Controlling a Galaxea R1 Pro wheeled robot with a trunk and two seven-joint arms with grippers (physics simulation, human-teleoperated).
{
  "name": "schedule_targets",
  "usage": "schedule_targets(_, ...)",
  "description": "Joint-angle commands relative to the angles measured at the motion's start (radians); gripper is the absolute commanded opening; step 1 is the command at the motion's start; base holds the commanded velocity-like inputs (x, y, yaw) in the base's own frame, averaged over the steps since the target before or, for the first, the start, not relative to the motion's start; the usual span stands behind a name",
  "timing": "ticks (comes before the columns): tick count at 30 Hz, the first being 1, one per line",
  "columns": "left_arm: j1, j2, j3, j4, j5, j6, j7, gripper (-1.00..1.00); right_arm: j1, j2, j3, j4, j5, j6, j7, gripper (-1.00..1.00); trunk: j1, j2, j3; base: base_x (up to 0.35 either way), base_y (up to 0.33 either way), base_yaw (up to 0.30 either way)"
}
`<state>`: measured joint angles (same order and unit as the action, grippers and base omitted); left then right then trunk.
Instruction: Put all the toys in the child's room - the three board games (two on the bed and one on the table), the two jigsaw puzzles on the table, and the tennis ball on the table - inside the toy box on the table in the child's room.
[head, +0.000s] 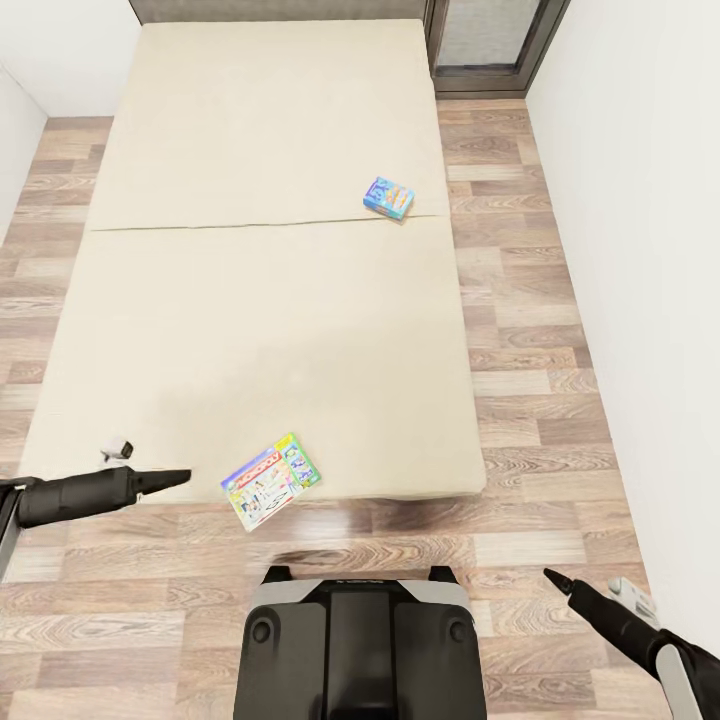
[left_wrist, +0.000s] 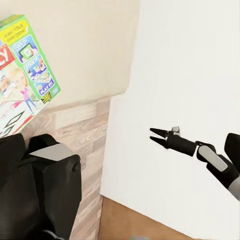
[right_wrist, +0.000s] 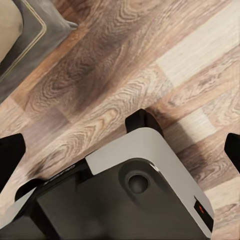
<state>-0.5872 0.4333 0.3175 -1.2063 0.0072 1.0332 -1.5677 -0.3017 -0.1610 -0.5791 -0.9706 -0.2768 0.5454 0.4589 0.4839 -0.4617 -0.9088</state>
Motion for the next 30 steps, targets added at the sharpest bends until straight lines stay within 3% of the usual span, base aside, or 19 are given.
schedule_targets(1, 0.014, 0.002, 0.018, -0.001, 0.001, 0.010, -0.003, 1.00, 0.000, 0.000, -0.003, -0.001, -0.006, 0.008, 0.013, 1.00, 0.001, -0.001, -0.001, 0.000, 0.000, 0.000)
schedule_targets(4, 0.059, 0.005, 0.075, -0.004, 0.012, 0.009, -0.003, 1.00, 0.000, -0.002, -0.006, -0.001, -0.006, 0.008, 0.053, 1.00, 0.001, -0.001, -0.001, 0.000, 0.000, 0.000)
schedule_targets(8, 0.094, 0.006, 0.103, -0.006, 0.036, 0.006, -0.003, 1.00, 0.000, -0.004, -0.007, -0.001, -0.007, 0.008, 0.094, 1.00, 0.001, -0.001, -0.001, 0.000, 0.000, 0.000)
schedule_targets(9, 0.125, 0.008, 0.117, -0.007, 0.063, -0.004, -0.003, 1.00, 0.000, -0.006, -0.009, -0.001, -0.007, 0.009, 0.134, 1.00, 0.001, -0.001, -0.001, 0.000, 0.000, 0.000)
schedule_targets(22, 0.218, 0.010, 0.130, -0.007, 0.153, -0.018, -0.003, 1.00, -0.001, -0.006, -0.010, 0.000, -0.007, 0.009, 0.185, 1.00, 0.001, -0.001, -0.001, 0.000, 0.000, 0.000)
schedule_targets(30, 0.236, 0.011, 0.131, -0.007, 0.170, -0.020, -0.003, 1.00, -0.001, -0.006, -0.009, 0.000, -0.007, 0.008, 0.193, 1.00, 0.001, -0.001, 0.005, 0.000, 0.000, 0.000)
